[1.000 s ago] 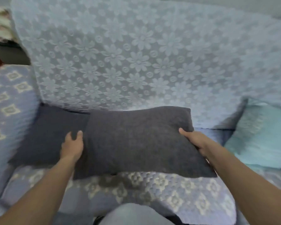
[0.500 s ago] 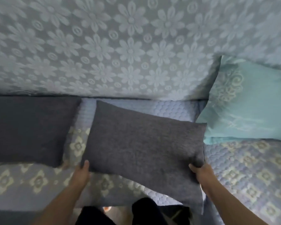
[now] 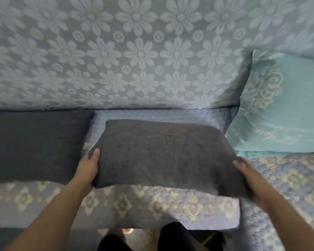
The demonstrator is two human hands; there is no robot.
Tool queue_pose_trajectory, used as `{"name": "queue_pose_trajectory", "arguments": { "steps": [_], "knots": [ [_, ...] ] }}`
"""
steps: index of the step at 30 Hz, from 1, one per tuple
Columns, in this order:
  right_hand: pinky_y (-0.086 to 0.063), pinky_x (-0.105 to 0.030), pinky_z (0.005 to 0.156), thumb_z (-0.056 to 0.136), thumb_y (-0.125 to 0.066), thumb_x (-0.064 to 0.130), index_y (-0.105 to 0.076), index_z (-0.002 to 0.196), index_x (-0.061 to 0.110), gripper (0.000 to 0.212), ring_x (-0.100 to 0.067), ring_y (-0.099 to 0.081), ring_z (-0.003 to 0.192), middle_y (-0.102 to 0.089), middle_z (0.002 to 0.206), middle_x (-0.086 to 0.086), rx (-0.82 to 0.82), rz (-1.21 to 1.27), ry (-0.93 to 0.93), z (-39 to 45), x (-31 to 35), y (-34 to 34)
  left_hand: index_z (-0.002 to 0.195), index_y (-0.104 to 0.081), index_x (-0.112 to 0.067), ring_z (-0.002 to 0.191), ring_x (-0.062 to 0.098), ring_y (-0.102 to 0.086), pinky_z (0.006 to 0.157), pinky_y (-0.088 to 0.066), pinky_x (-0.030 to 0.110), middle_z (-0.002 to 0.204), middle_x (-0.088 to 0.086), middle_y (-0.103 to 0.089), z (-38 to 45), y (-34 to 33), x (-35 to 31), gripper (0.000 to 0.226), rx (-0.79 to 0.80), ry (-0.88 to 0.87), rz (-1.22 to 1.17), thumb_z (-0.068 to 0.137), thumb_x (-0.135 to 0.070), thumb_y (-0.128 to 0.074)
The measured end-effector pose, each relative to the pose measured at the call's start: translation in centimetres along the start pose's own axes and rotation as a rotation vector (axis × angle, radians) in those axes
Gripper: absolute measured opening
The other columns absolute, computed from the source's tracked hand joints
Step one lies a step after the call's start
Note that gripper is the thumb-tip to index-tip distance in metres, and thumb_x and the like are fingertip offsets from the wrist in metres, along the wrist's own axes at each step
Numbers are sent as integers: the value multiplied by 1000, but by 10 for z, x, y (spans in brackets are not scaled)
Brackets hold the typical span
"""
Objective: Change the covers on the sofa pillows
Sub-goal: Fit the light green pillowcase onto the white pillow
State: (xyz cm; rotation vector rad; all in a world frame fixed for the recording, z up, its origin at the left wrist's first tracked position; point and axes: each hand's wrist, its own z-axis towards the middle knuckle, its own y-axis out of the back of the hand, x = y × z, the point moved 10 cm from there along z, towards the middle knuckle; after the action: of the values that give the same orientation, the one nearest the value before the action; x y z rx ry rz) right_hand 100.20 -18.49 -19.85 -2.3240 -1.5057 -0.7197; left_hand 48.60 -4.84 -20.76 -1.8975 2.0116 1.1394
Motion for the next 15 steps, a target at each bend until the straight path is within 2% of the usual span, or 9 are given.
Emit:
{"name": "queue_pose_trajectory", "arguments": {
  "steps": [1,2,5,6,8,9,11,12,15],
  "knots": [
    [-62,-35,69,98,-57,31,-60,124,24,27,-17,-74,87,-73,114,-1,31,79,40,-6,31,4,124,-61,-10,102,30,-68,84,-58,43,118,13,-69,-1,0,-32,40,29,-19,-70,102,-43,-54],
    [-61,-33,65,99,-55,29,-63,120,23,24,-15,-74,80,-73,106,-1,75,149,78,-9,67,5,123,-63,-10,97,28,-71,78,-60,41,113,12,-72,0,0,-68,39,76,-31,-154,101,-42,-56],
    [-55,-40,81,97,-55,40,-64,117,21,30,-19,-68,77,-67,96,-6,28,340,248,9,149,7,129,-60,-17,92,20,-66,77,-56,36,113,4,-68,10,-14,-149,40,156,-108,-328,100,-44,-55],
    [-55,-40,84,97,-57,39,-61,118,21,28,-21,-66,80,-62,97,-6,-15,434,288,23,167,6,137,-53,-21,93,19,-64,80,-53,36,115,2,-63,20,-22,-170,45,145,-178,-303,100,-46,-54],
    [-57,-35,79,96,-62,30,-53,121,25,27,-21,-62,86,-56,101,-2,-56,416,366,52,190,-2,154,-30,-28,115,22,-60,98,-50,42,133,-5,-54,32,-43,-194,67,86,-308,-217,96,-45,-60],
    [-55,-30,76,95,-64,28,-49,125,29,34,-18,-61,92,-58,107,0,-63,315,385,69,194,-13,156,-24,-29,125,22,-55,106,-46,45,140,-6,-50,38,-53,-198,75,60,-353,-193,94,-40,-65],
    [-51,-27,79,94,-68,32,-45,140,27,52,-12,-61,107,-60,126,5,-77,132,401,95,189,-31,154,-29,-24,133,26,-52,113,-41,49,148,1,-50,59,-70,-190,77,23,-371,-122,90,-36,-72],
    [-52,-30,83,90,-71,39,-42,146,25,65,-13,-61,113,-59,133,7,-52,83,387,111,184,-38,154,-30,-22,135,28,-50,113,-41,50,150,3,-48,72,-76,-182,79,9,-345,-91,90,-40,-73],
    [-52,-44,99,61,-78,75,-34,152,28,111,-22,-58,124,-53,145,3,-47,3,314,146,166,-42,156,-28,-23,137,30,-47,113,-41,53,154,1,-44,95,-84,-166,89,42,-264,-54,86,-60,-69]
  ]
}}
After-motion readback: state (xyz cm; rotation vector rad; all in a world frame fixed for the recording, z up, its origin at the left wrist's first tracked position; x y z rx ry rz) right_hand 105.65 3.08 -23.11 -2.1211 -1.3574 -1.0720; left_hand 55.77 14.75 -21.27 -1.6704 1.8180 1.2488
